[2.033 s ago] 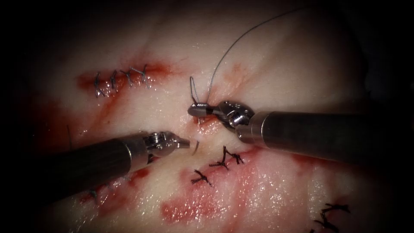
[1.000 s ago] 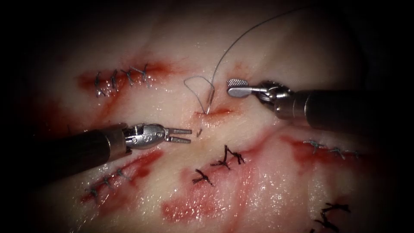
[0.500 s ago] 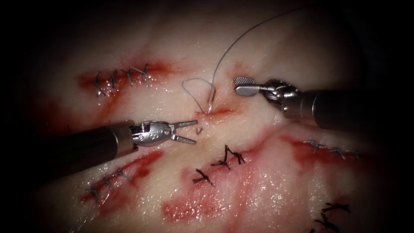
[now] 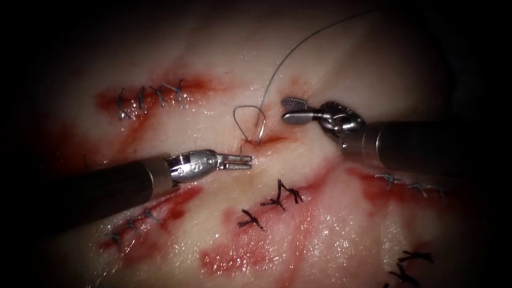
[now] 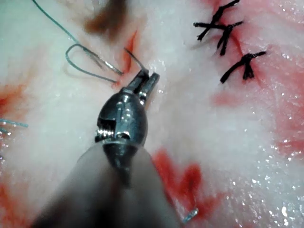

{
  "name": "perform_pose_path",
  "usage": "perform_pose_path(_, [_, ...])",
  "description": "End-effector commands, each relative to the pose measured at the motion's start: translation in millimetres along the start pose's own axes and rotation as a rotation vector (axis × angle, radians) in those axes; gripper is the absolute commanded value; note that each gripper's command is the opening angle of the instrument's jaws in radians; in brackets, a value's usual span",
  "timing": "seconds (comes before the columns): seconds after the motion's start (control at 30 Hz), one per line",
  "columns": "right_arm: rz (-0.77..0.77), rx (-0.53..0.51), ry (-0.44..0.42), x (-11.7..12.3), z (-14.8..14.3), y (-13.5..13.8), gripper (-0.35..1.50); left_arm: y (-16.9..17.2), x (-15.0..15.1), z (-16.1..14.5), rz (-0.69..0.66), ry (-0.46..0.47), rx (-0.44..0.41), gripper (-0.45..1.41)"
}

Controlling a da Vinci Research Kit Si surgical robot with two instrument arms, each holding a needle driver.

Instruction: Wound Closure

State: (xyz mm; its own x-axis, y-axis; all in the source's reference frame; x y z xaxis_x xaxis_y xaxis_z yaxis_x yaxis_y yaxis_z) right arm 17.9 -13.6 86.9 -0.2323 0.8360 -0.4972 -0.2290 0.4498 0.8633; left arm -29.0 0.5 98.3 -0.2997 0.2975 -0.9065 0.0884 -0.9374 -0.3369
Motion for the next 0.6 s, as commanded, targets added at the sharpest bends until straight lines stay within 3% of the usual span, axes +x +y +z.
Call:
perform_pose_path(0.03, [-0.072,-0.004,-0.045,-0.8,1.0,-0.1,0.56,-0.4,0.2,0.5,-0.037,0.010,-0.004,-0.45])
perform_pose_path(0.13, [-0.185,-0.042,-0.126,-1.2,1.4,-0.8,0.48,0.6,1.3,0.0,-0.146,0.043,-0.039,-0.45])
perform_pose_path(0.2, [-0.237,0.011,-0.148,-1.4,1.7,-1.1,0.46,1.2,2.1,-0.3,-0.200,0.063,-0.063,-0.45])
perform_pose_path(0.27, [-0.299,0.110,-0.182,-1.5,1.7,-1.2,0.06,1.7,3.3,-0.7,-0.281,0.090,-0.084,-0.45])
perform_pose_path(0.3, [-0.334,0.119,-0.182,-1.5,1.7,-1.3,0.04,1.9,3.8,-0.9,-0.307,0.104,-0.093,-0.45])
perform_pose_path(0.33, [-0.364,0.121,-0.176,-1.6,1.8,-1.4,0.09,2.0,4.6,-1.3,-0.347,0.120,-0.104,-0.45])
perform_pose_path(0.37, [-0.393,0.117,-0.180,-1.6,1.8,-1.5,0.34,2.1,5.2,-1.6,-0.369,0.136,-0.112,-0.45])
perform_pose_path(0.4, [-0.430,0.101,-0.190,-1.7,1.9,-1.6,0.80,2.2,5.7,-1.9,-0.390,0.150,-0.121,-0.45])
perform_pose_path(0.47, [-0.492,0.065,-0.220,-1.7,2.2,-1.8,1.20,2.4,7.0,-2.8,-0.453,0.169,-0.140,-0.45])
perform_pose_path(0.5, [-0.511,0.052,-0.249,-1.8,2.5,-2.0,1.28,2.5,7.4,-3.2,-0.476,0.171,-0.137,-0.45])
perform_pose_path(0.6, [-0.596,0.041,-0.307,-2.2,2.9,-2.6,1.30,3.1,8.8,-4.5,-0.500,0.172,-0.150,-0.45])
